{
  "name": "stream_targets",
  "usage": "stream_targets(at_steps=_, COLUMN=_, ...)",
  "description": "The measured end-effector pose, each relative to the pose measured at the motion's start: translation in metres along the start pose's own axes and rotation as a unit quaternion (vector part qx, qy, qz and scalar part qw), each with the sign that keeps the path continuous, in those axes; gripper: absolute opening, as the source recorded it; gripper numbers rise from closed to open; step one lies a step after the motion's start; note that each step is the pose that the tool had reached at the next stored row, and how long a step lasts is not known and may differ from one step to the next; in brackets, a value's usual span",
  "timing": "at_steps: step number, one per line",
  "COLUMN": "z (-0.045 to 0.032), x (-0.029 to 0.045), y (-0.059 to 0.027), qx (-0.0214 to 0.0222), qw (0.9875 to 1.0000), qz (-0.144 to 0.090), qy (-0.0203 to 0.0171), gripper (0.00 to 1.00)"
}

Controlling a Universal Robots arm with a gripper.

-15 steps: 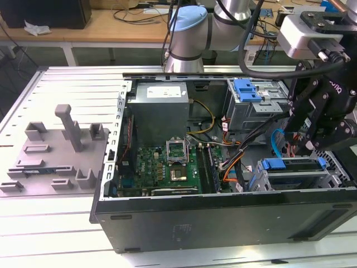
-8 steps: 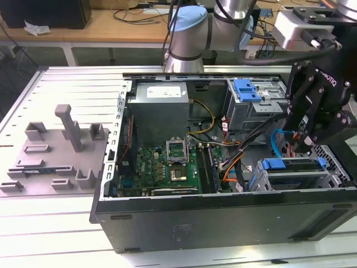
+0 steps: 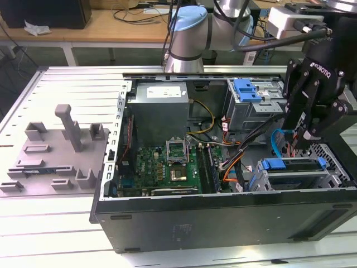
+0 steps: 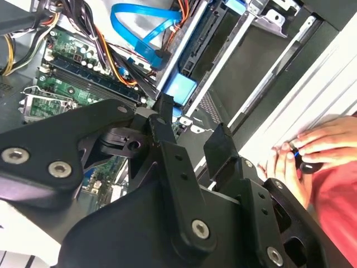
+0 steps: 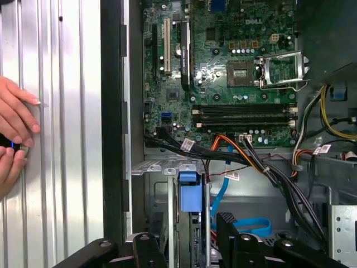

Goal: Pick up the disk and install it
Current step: 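Insert the first disk wire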

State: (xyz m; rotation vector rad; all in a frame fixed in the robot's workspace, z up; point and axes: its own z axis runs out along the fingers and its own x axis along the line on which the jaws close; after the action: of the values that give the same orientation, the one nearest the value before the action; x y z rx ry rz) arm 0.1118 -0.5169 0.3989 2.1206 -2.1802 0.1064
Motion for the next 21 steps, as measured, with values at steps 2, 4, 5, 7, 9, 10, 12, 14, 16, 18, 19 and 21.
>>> stream_targets(at_steps=2, z=-0.0007, x=-0.0051, y=-0.0008, qx=-0.0005, qw=1.0, qz=0.0, qy=0.0082, gripper=0.5)
stream_targets(at_steps=4, z=-0.0013, x=-0.0105, y=-0.0026, qx=-0.0014, qw=0.9999, qz=0.0, qy=0.0142, gripper=0.5)
stream_targets(at_steps=5, z=-0.0016, x=-0.0128, y=-0.0032, qx=-0.0018, qw=0.9998, qz=0.0, qy=0.0173, gripper=0.5)
stream_targets(at_steps=7, z=-0.0023, x=-0.0187, y=-0.0049, qx=-0.0025, qw=0.9997, qz=0.0, qy=0.0229, gripper=0.5)
stream_targets(at_steps=9, z=-0.0029, x=-0.023, y=-0.0062, qx=-0.0027, qw=0.9997, qz=0.0, qy=0.0256, gripper=0.5)
stream_targets(at_steps=10, z=-0.0032, x=-0.0252, y=-0.0071, qx=-0.0028, qw=0.9996, qz=0.0, qy=0.0263, gripper=0.5)
stream_targets(at_steps=12, z=-0.0037, x=-0.0286, y=-0.0096, qx=-0.0028, qw=0.9996, qz=0.0, qy=0.0267, gripper=0.5)
stream_targets(at_steps=14, z=-0.004, x=-0.0315, y=-0.0123, qx=-0.0028, qw=0.9996, qz=0.0, qy=0.0267, gripper=0.5)
stream_targets(at_steps=16, z=-0.0043, x=-0.0339, y=-0.0166, qx=-0.0028, qw=0.9996, qz=0.0, qy=0.0267, gripper=0.5)
stream_targets(at_steps=18, z=-0.0043, x=-0.0358, y=-0.0228, qx=-0.0032, qw=0.9996, qz=0.002, qy=0.0267, gripper=0.5)
stream_targets(at_steps=19, z=-0.0042, x=-0.0367, y=-0.0258, qx=-0.0036, qw=0.9996, qz=0.005, qy=0.0267, gripper=0.5)
stream_targets(at_steps=21, z=-0.004, x=-0.0377, y=-0.0297, qx=-0.0041, qw=0.9996, qz=0.009, qy=0.0266, gripper=0.5)
